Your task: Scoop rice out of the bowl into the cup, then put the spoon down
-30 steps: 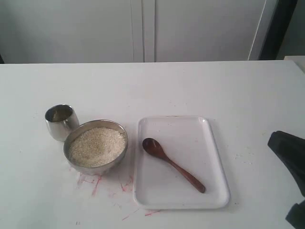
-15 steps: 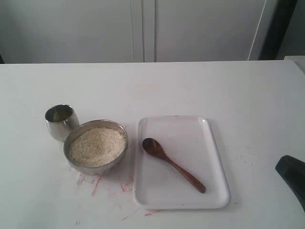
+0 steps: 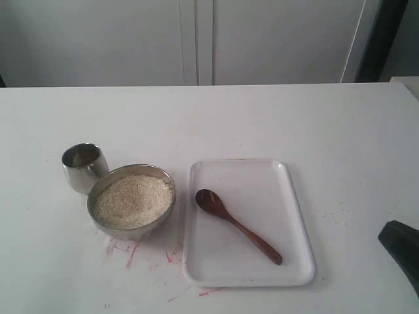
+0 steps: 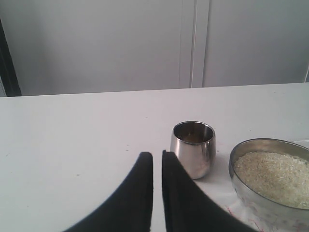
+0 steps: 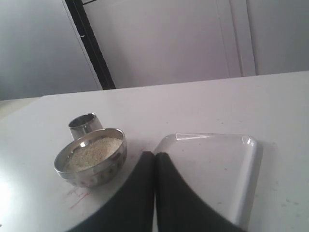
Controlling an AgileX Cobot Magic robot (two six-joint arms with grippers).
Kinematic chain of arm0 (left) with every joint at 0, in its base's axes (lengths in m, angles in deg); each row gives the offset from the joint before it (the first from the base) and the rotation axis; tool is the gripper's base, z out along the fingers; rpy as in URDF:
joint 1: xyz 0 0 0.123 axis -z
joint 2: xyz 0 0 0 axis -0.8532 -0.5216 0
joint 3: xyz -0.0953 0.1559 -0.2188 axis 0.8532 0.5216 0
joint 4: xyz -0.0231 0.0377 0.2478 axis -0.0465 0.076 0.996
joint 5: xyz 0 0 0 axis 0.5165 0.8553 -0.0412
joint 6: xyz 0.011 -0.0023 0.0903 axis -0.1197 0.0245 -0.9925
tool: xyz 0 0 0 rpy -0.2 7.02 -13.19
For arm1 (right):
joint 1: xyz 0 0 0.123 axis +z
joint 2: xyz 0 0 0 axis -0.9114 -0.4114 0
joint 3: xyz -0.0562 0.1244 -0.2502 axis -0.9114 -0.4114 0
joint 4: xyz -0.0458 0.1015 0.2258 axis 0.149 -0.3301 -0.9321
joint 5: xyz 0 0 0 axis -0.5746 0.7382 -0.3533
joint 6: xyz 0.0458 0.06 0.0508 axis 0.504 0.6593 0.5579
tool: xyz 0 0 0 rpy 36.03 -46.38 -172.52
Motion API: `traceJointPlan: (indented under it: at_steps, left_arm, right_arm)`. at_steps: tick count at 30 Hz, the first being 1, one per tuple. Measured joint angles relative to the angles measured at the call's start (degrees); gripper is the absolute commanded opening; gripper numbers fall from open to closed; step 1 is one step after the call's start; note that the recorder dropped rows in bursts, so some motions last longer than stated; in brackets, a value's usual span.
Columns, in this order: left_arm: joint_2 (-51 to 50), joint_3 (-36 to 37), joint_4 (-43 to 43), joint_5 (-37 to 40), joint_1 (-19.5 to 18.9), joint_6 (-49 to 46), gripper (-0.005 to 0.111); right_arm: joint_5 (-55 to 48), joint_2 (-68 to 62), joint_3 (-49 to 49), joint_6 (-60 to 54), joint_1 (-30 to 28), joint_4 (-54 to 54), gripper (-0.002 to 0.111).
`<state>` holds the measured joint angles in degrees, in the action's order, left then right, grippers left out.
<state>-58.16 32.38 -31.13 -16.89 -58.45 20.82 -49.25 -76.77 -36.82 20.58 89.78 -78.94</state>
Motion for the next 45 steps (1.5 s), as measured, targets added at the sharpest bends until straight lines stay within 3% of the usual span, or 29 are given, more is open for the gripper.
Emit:
traceJointPlan:
  at_steps: [9,23,32,45]
  left_arm:
    - [0.0,0.0,0.0,0.0,0.0,0.0,0.014]
    - [0.0,0.0,0.0,0.0,0.0,0.0,0.014]
    - [0.0,0.0,0.0,0.0,0.0,0.0,0.014]
    - [0.0,0.0,0.0,0.0,0.0,0.0,0.014]
  right_arm:
    - [-10.9,1.3,0.0,0.0,0.0,0.35,0.0]
    - [-13.42,7.11,0.0,0.0,-1.57,0.55,0.0]
    - [-19.07,7.24,0.0,0.0,-8.01,0.68,0.0]
    - [-19.3,7.24,0.0,0.0,-24.1,0.9,0.0]
